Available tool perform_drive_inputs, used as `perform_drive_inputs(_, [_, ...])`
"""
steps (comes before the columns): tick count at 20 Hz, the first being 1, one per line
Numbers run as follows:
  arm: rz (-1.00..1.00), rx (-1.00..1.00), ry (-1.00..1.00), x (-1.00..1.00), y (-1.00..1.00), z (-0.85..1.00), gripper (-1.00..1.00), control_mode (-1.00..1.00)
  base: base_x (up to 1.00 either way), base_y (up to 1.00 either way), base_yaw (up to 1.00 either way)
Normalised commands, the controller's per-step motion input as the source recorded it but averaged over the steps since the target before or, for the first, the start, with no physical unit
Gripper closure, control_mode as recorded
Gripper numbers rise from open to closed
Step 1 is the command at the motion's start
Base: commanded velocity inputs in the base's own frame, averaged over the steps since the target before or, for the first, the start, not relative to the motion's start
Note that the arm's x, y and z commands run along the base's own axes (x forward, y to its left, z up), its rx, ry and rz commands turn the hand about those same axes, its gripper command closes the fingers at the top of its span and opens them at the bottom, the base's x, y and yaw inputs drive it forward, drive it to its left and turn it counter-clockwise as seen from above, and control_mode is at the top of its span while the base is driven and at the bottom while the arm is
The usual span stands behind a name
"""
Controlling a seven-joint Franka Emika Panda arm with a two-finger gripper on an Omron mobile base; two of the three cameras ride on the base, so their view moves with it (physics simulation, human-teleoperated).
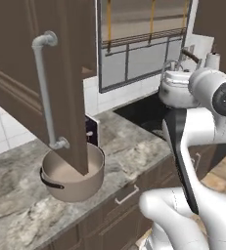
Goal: Pick the kettle from the cabinet and place it on a stove burner. Then pick the pot from the counter and place it on another stove burner. Finally, turn both burners on.
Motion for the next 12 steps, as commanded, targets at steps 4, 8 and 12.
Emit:
perform_drive_inputs(4, [0.00, 0.00, 0.00, 0.00, 0.00, 0.00, 1.00, 1.00, 0.00, 0.14, -0.42])
perform_drive_inputs(8, [0.00, 0.00, 0.00, 0.00, 0.00, 0.00, 1.00, 1.00, 0.00, 0.26, -0.45])
perform_drive_inputs(12, [0.00, 0.00, 0.00, 0.00, 0.00, 0.00, 1.00, 1.00, 0.00, 0.32, -0.48])
